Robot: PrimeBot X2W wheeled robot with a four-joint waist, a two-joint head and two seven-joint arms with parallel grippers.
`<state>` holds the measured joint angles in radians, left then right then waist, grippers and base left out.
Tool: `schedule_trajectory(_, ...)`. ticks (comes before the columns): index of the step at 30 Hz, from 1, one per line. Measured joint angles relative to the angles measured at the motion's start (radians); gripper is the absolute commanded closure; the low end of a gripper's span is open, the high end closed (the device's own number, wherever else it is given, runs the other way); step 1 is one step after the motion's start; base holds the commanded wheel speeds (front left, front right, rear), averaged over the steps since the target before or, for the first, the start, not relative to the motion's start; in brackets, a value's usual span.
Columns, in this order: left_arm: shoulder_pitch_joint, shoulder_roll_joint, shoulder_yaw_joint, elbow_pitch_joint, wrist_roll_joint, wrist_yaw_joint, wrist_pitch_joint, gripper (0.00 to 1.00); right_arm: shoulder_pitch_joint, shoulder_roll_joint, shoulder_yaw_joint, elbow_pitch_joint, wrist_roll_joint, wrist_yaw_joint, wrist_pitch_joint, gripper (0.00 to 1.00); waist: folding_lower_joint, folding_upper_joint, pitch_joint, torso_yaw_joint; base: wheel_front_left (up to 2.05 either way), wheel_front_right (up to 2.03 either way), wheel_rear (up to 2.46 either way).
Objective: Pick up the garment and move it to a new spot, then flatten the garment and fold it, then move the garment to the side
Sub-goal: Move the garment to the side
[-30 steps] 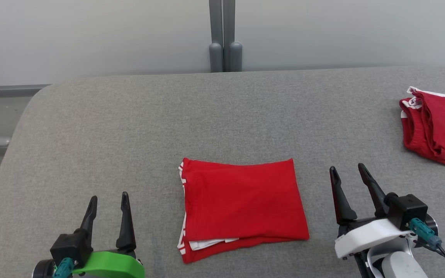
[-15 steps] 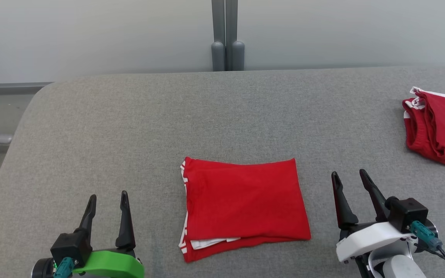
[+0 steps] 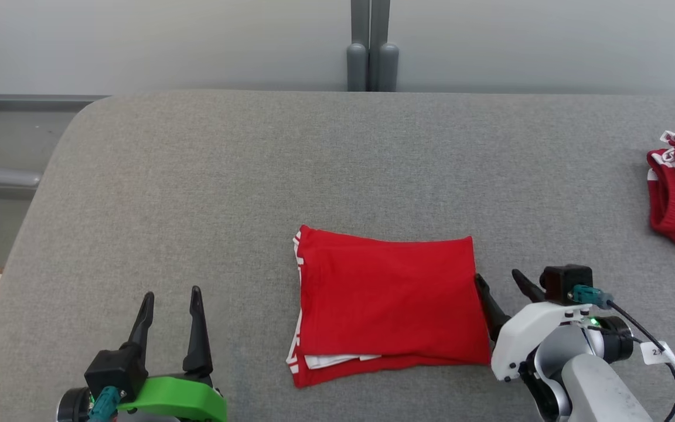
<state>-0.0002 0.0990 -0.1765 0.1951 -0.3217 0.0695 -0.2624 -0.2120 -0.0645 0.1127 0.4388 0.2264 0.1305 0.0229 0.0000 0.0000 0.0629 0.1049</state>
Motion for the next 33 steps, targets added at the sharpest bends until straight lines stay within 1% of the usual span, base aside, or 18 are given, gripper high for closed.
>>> schedule_trajectory(5, -0.006, -0.016, 0.011, 0.007, 0.007, -0.009, 0.0, 0.0, -0.035, -0.007, 0.023, 0.081, 0.041, 0.0, 0.058, 0.0, 0.0, 0.0, 0.017, 0.034, 0.0, 0.0, 0.0)
schedule_trajectory(11, -0.01, -0.026, 0.03, 0.007, 0.012, -0.018, 0.0, 0.0, -0.06, -0.009, 0.055, 0.14, 0.105, 0.0, 0.092, 0.0, 0.0, 0.0, 0.035, 0.065, 0.0, 0.0, 0.0)
schedule_trajectory(12, -0.01, -0.027, 0.033, 0.008, 0.014, -0.019, 0.0, 0.0, -0.067, -0.011, 0.06, 0.145, 0.116, 0.0, 0.092, 0.11, 0.0, 0.0, 0.038, 0.067, 0.0, 0.0, 0.0)
schedule_trajectory(13, -0.01, -0.028, 0.036, 0.008, 0.016, -0.021, 0.0, 0.0, -0.074, -0.012, 0.069, 0.15, 0.126, 0.0, 0.095, 0.43, 0.0, 0.0, 0.04, 0.068, 0.0, 0.0, 0.0)
schedule_trajectory(14, -0.01, -0.03, 0.04, 0.009, 0.016, -0.022, 0.0, 0.0, -0.081, -0.013, 0.078, 0.156, 0.136, 0.0, 0.098, 0.62, 0.0, 0.0, 0.042, 0.068, 0.0, 0.0, 0.0)
schedule_trajectory(15, -0.01, -0.031, 0.042, 0.009, 0.018, -0.024, 0.0, 0.0, -0.087, -0.014, 0.086, 0.162, 0.145, 0.0, 0.099, 0.69, 0.0, 0.0, 0.042, 0.067, 0.0, 0.0, 0.0)
schedule_trajectory(16, -0.01, -0.032, 0.044, 0.01, 0.02, -0.026, 0.0, 0.0, -0.092, -0.015, 0.094, 0.168, 0.151, 0.0, 0.099, 0.8, 0.0, 0.0, 0.042, 0.065, 0.0, 0.0, 0.0)
schedule_trajectory(18, -0.01, -0.034, 0.049, 0.009, 0.025, -0.029, 0.0, 0.0, -0.103, -0.018, 0.113, 0.174, 0.162, 0.0, 0.094, 1.0, 0.0, 0.0, 0.042, 0.057, 0.0, 0.0, 0.0)
schedule_trajectory(21, -0.01, -0.038, 0.054, 0.009, 0.029, -0.035, 0.0, 0.0, -0.118, -0.025, 0.13, 0.174, 0.175, 0.0, 0.071, 1.0, 0.0, 0.0, 0.043, 0.039, 0.0, 0.0, 0.0)
schedule_trajectory(25, -0.009, -0.04, 0.061, 0.005, 0.038, -0.041, 0.0, 0.0, -0.146, -0.054, 0.137, 0.158, 0.184, 0.001, 0.04, 1.0, 0.0, 0.0, 0.048, 0.003, 0.0, 0.0, 0.0)
schedule_trajectory(29, -0.01, -0.042, 0.058, -0.002, 0.056, -0.049, 0.0, 0.0, -0.163, -0.105, 0.135, 0.137, 0.184, 0.001, 0.036, 1.0, 0.0, 0.0, 0.056, -0.045, 0.0, 0.0, 0.0)
schedule_trajectory(33, -0.017, -0.044, 0.054, -0.014, 0.066, -0.055, 0.0, 0.0, -0.186, -0.159, 0.119, 0.106, 0.18, 0.001, 0.036, 1.0, 0.0, 0.0, 0.068, -0.11, 0.0, 0.0, 0.0)
